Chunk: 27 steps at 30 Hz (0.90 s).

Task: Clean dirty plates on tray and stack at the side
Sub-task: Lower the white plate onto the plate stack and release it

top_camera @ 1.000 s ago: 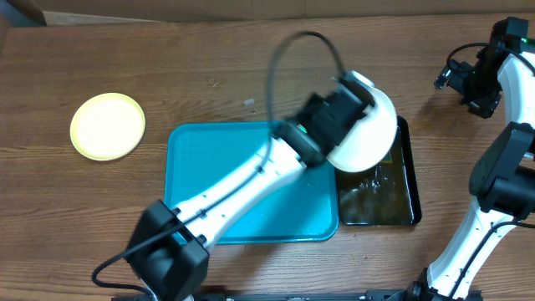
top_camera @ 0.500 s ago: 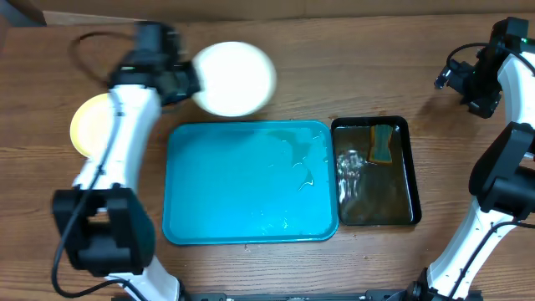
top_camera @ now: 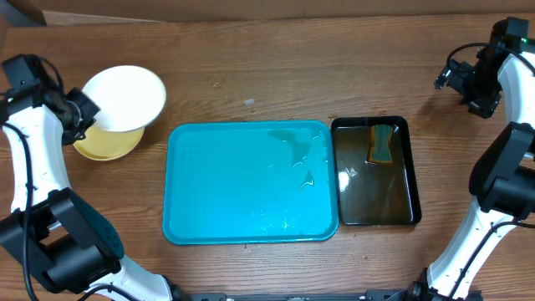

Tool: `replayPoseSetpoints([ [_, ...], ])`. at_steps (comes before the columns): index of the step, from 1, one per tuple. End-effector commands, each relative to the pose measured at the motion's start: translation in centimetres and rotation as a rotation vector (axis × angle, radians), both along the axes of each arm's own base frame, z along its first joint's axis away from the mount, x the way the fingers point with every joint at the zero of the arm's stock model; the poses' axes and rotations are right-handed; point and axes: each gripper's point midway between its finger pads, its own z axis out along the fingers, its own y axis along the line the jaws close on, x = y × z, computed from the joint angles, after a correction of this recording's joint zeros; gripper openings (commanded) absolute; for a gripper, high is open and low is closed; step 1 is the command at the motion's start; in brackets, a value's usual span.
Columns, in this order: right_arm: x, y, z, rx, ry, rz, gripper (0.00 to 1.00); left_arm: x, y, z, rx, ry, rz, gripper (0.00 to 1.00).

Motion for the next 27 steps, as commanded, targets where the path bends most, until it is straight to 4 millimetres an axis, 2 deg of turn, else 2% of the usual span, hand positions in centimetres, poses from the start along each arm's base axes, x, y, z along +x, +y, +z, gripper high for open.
replayPoseSetpoints([
  [1, 0.6, -0.2, 2.1, -0.015, -0.050, -0.001, 1.00, -1.4, 1.6, -1.4, 0.059, 0.054, 0.075, 0.04],
  [10, 0.6, -0.2, 2.1, -0.015, -0.050, -0.001, 1.00, -2.9, 4.2, -3.6, 0.157, 0.080, 0.202, 0.04],
  [20, 0.6, -0.2, 2.1, -0.015, -0.050, -0.001, 1.00, -3.2, 5.3, -3.5, 0.189, 0.071, 0.237, 0.05],
  [23, 0.6, -0.2, 2.1, -0.015, -0.050, -0.001, 1.00, -3.0, 5.4, -3.5, 0.191, 0.066, 0.237, 0.19],
  [25, 0.6, -0.2, 2.1, -0.014, -0.050, -0.001, 1.00, -2.9, 5.2, -3.5, 0.182, 0.062, 0.232, 0.47],
  [26, 0.6, -0.2, 2.1, -0.015, -0.050, -0.001, 1.00, -2.8, 5.0, -3.5, 0.170, 0.055, 0.225, 0.65],
  [27, 0.6, -0.2, 2.1, -0.015, -0.050, -0.001, 1.00, -2.6, 4.7, -3.6, 0.152, 0.047, 0.215, 0.78],
])
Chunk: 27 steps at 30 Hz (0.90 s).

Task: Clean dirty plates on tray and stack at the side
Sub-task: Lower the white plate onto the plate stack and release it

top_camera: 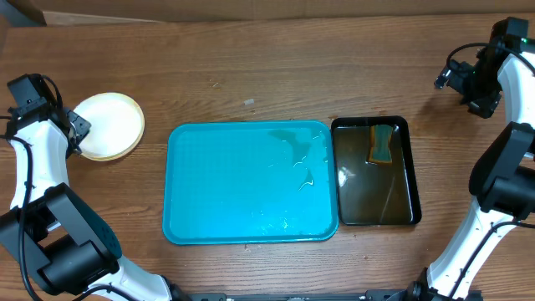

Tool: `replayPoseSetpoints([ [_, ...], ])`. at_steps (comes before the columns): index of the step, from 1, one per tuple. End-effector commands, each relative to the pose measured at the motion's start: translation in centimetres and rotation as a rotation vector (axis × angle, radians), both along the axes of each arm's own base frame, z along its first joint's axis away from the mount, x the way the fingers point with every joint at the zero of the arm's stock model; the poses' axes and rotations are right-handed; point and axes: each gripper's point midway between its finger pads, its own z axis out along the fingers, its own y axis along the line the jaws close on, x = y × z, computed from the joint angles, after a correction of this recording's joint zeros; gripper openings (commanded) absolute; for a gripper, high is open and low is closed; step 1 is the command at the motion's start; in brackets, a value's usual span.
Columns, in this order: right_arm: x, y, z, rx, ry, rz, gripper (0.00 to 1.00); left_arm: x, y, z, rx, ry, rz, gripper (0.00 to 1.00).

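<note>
Two plates sit stacked on the table left of the tray, a cream-white plate (109,124) lying flat on a yellow one whose rim shows beneath it. My left gripper (78,127) is at the stack's left rim; its fingers are too dark and small to read. The teal tray (251,182) lies in the middle with no plates on it, only wet patches. My right gripper (445,79) hangs at the far right back, away from everything, its jaws unclear.
A black basin (376,209) of brownish water lies against the tray's right side, with a sponge (382,142) at its far end. Cardboard edges run along the table's back.
The white plate was held tilted above the yellow plate by my left gripper; now it lies flat on it. The left arm has shifted left and a little nearer. The right arm is unchanged.
</note>
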Motion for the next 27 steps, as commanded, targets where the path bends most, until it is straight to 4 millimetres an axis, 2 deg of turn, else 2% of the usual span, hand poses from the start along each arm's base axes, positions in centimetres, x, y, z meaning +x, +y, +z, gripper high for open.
replayPoseSetpoints([
  [1, 0.6, -0.2, 2.1, -0.015, -0.050, -0.001, 1.00, 0.4, -0.7, -0.4, -0.048, -0.024, -0.020, 0.86],
  [2, 0.5, -0.2, 2.1, -0.015, -0.049, -0.001, 1.00, 1.0, -1.5, -0.5, -0.082, -0.042, -0.064, 0.93],
  [5, 0.6, -0.2, 2.1, -0.015, -0.050, -0.001, 1.00, 3.5, -5.2, -0.1, -0.216, -0.142, -0.276, 1.00],
  [7, 0.6, -0.2, 2.1, -0.015, -0.050, -0.001, 1.00, 5.1, -8.0, 0.7, -0.294, -0.222, -0.428, 1.00],
  [11, 0.6, -0.2, 2.1, -0.015, -0.050, -0.001, 1.00, 6.8, -11.4, 1.5, -0.346, -0.281, -0.547, 1.00],
  [16, 0.6, -0.2, 2.1, -0.015, -0.050, -0.001, 1.00, 7.9, -14.3, 1.7, -0.339, -0.276, -0.618, 1.00],
  [18, 0.6, -0.2, 2.1, -0.015, -0.050, -0.001, 1.00, 9.1, -15.8, 2.1, -0.316, -0.300, -0.664, 1.00],
  [21, 0.6, -0.2, 2.1, -0.014, -0.050, -0.001, 1.00, 9.5, -17.5, 2.2, -0.319, -0.298, -0.701, 1.00],
  [27, 0.6, -0.2, 2.1, -0.015, -0.050, -0.001, 1.00, 9.6, -18.7, 2.1, -0.327, -0.291, -0.726, 1.00],
])
